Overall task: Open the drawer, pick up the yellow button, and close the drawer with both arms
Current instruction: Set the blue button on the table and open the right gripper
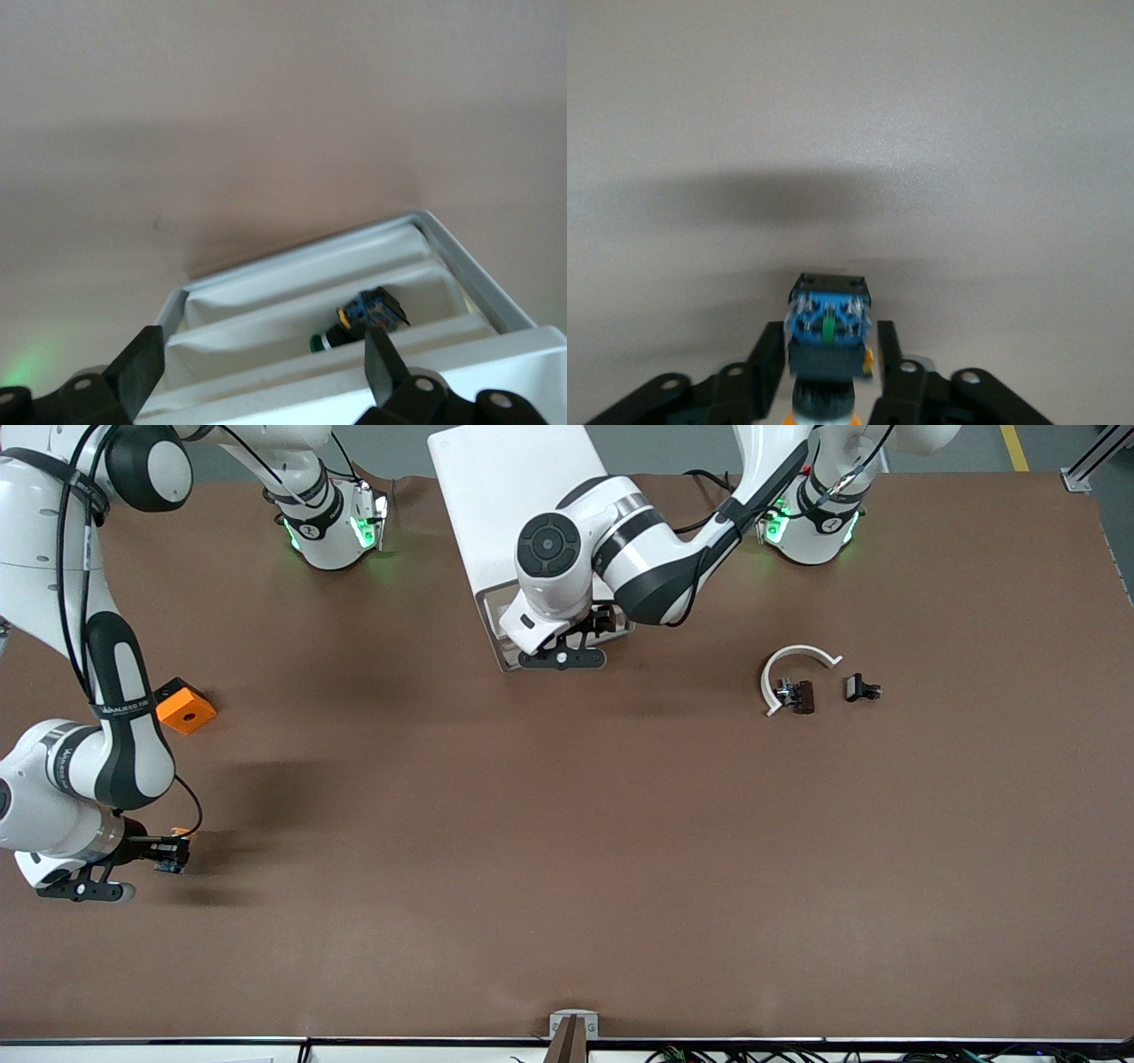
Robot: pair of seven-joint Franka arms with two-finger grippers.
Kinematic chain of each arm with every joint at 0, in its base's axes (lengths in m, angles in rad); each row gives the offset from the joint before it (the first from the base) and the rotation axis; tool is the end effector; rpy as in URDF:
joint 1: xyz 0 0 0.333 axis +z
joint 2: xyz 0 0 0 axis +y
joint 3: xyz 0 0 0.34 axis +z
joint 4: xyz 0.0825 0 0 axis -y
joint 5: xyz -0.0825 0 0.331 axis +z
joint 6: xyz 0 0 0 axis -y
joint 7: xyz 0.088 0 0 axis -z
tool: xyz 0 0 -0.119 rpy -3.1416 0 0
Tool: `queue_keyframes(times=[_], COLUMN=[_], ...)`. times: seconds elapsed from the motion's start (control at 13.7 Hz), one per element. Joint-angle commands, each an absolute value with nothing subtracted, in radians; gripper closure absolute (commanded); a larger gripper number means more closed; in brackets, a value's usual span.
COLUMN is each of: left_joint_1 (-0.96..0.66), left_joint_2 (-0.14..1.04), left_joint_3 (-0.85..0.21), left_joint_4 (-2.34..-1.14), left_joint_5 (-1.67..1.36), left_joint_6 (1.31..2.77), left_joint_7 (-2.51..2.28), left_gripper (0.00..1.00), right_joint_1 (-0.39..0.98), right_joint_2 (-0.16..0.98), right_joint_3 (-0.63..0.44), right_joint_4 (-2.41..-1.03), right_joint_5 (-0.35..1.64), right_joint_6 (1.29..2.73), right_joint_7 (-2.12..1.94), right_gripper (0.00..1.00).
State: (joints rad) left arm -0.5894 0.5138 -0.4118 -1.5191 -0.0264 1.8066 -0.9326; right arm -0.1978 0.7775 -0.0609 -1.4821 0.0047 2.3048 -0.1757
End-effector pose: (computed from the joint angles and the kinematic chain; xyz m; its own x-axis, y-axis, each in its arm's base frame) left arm 0.3735 -0.5062 0.4013 0.9573 -0.0266 -0.2878 -0.0333 -0.9993 -0.0184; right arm 0.6777 -0.1699 0.2565 0.9970 -0.0666 0.0387 -0.0684 -0.9966 0.0465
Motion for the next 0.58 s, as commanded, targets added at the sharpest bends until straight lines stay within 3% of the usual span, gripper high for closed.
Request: queue_keyframes(times=[0.0, 0.29, 0.51], left_joint_1=[-0.604, -0.614, -0.615], left_joint_2=[0.497, 0.497, 0.497], left_joint_3=[-0.413, -0.413, -0.413], left_joint_4=[-1.532, -1.532, -1.532], left_joint_5=[-0.112, -0.164, -0.253], left_joint_6=[1.805, 1.805, 1.798], left_joint_7=[-0.933, -0.933, -0.936], left_gripper=[0.0, 0.0, 0.0], right_joint_1=[-0.21, -0.206, -0.203], right_joint_2=[0.787, 0.775, 0.72], right_joint_3=[-0.041, -0.04, -0.04], right_joint_4=[-1.456, -1.434, -1.433], right_joint_5=[0.018, 0.015, 0.012], right_joint_6=[2.298, 2.278, 2.16], right_joint_7=[-0.195, -0.198, -0.201], right_gripper=[0.0, 0.0, 0.0])
